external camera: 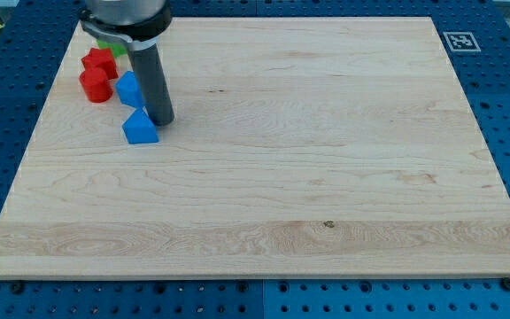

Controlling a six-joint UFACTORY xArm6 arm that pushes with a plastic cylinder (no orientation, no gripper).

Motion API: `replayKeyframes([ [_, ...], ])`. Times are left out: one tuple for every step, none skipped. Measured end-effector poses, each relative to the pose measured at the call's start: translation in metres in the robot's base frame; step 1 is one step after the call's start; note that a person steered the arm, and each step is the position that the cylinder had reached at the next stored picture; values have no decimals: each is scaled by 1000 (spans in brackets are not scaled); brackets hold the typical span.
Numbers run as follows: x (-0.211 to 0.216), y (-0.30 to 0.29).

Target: Push the blue cube slightly right and a bit down

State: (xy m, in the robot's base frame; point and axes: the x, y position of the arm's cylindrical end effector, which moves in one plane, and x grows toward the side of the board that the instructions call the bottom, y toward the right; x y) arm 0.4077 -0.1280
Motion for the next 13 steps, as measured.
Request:
replayKeyframes([
  [-40, 3],
  [-81, 3],
  [-92, -12],
  [-92, -44],
  [-90, -69],
  [-83, -88],
  [-65, -89],
  [-49, -86],
  [-50, -65],
  [-61, -37],
  [-61, -23],
  [-75, -21],
  [-78, -3],
])
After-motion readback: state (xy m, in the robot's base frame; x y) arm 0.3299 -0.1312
